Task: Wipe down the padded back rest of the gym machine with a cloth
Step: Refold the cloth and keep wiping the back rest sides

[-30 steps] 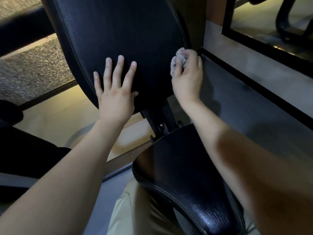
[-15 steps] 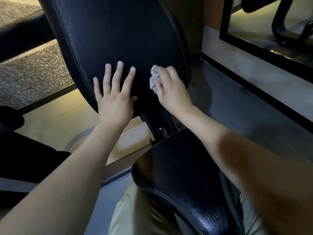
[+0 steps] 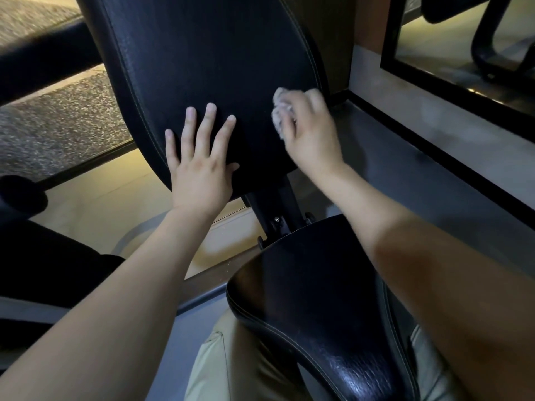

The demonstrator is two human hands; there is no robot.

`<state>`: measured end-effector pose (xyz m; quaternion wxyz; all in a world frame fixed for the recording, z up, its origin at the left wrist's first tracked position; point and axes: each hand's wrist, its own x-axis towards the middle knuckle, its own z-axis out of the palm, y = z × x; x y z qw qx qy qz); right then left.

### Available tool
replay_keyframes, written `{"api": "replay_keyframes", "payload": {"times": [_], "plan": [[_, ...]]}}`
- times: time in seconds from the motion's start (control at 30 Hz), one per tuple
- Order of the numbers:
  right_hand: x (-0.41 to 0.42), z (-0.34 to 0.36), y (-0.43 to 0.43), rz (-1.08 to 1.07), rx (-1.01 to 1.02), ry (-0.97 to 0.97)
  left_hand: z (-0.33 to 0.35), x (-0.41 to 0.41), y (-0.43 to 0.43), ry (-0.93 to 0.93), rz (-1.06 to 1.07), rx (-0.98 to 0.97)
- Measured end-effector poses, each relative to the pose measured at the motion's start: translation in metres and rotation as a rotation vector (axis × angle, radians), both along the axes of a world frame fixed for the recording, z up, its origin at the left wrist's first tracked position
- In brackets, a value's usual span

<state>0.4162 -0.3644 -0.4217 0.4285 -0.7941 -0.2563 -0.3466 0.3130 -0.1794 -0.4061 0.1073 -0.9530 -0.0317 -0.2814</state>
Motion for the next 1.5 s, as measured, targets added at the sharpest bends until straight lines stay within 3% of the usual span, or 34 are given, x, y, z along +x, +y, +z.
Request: {"api": "replay_keyframes", "payload": {"times": [0.07, 0.13, 0.27, 0.43, 0.53, 0.63, 0.87, 1.03, 1.2, 1.37, 1.4, 1.5], "plan": [[0.0, 0.006, 0.01, -0.127, 0.157, 0.031, 0.001, 0.0, 0.0, 0.005, 0.001, 0.004], [-0.01, 0.004, 0.028, -0.115, 0.171, 0.037, 0.001, 0.0, 0.001, 0.009, -0.004, 0.004], [-0.018, 0.003, 0.02, 0.15, -0.155, -0.043, 0.002, -0.001, 0.002, 0.006, -0.011, -0.001], [-0.004, 0.03, 0.015, -0.094, 0.236, 0.072, 0.016, -0.012, 0.004, -0.006, -0.066, -0.055], [-0.025, 0.014, 0.038, 0.107, -0.006, 0.051, 0.028, -0.017, 0.014, -0.087, -0.078, -0.055], [-0.031, -0.001, 0.039, 0.251, -0.329, -0.146, 0.035, -0.021, 0.022, -0.139, -0.02, -0.063], [-0.01, 0.043, 0.065, -0.026, 0.014, -0.048, 0.035, -0.028, 0.039, -0.061, 0.006, -0.169], [-0.026, 0.025, 0.066, 0.155, -0.388, -0.279, 0.033, -0.026, 0.043, -0.065, 0.009, -0.124], [-0.003, 0.064, 0.073, -0.078, -0.089, 0.047, 0.031, -0.026, 0.045, -0.062, 0.016, -0.151], [-0.035, 0.04, 0.076, 0.179, -0.371, -0.189, 0.031, -0.026, 0.046, -0.061, -0.009, -0.171], [-0.028, 0.038, 0.071, 0.172, -0.42, -0.248, 0.031, -0.026, 0.046, -0.058, -0.01, -0.172], [-0.004, 0.062, 0.068, 0.006, -0.348, -0.144, 0.031, -0.026, 0.047, -0.036, -0.002, -0.176]]}}
